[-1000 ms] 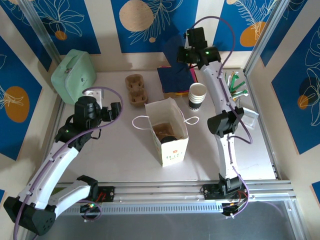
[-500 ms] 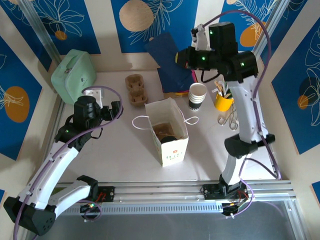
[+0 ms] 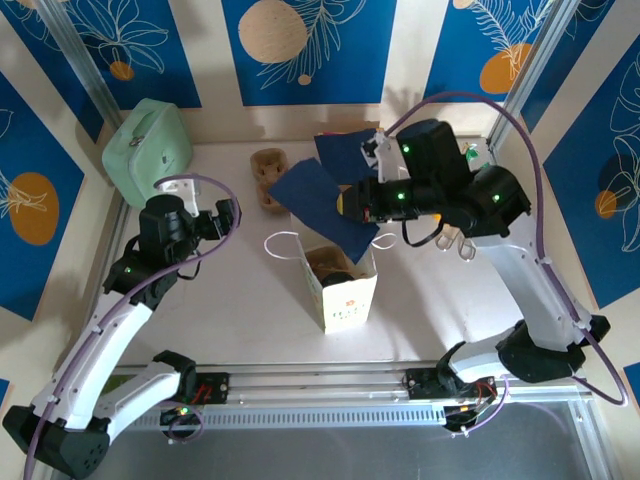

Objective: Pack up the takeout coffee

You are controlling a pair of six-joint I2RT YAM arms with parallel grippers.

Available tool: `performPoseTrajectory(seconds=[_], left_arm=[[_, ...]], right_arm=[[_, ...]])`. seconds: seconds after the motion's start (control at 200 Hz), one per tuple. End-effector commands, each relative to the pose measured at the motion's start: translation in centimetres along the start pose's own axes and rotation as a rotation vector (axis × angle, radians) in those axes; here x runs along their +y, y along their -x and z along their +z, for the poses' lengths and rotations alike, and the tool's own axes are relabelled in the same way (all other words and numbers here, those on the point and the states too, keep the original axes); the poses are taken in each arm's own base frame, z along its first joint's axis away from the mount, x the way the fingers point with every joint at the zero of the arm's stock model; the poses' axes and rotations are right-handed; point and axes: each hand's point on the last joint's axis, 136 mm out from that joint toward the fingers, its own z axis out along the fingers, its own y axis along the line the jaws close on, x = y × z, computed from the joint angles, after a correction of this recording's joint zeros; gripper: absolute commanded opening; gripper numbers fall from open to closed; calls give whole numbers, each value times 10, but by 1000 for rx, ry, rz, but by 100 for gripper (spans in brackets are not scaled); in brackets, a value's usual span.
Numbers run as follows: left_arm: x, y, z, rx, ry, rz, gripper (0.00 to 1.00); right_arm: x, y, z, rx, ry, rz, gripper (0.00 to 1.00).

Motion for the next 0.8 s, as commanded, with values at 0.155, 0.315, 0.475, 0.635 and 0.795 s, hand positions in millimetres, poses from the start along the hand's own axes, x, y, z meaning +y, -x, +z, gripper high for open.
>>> performPoseTrajectory(seconds=[0.155,0.315,0.475,0.635,0.795], left_arm=[[-3,3,-5,-44,-40,-10,96],[0,2,-7,-42,-28,6,97],[3,-2,-10,-47,-25,17,97],[4,-4,-10,-49,-20,24,97],[5,-7,-7,-39,-15,31,97]], right_arm=[[-39,-5,37,26,-173,50,0],[-51,-11,54,77,-290,1,0],[-58,-18,66,122,-390,-57,0],[-69,-25,73,161,-479,-77,0],[-85,-34,75,208,-561,-53,0]])
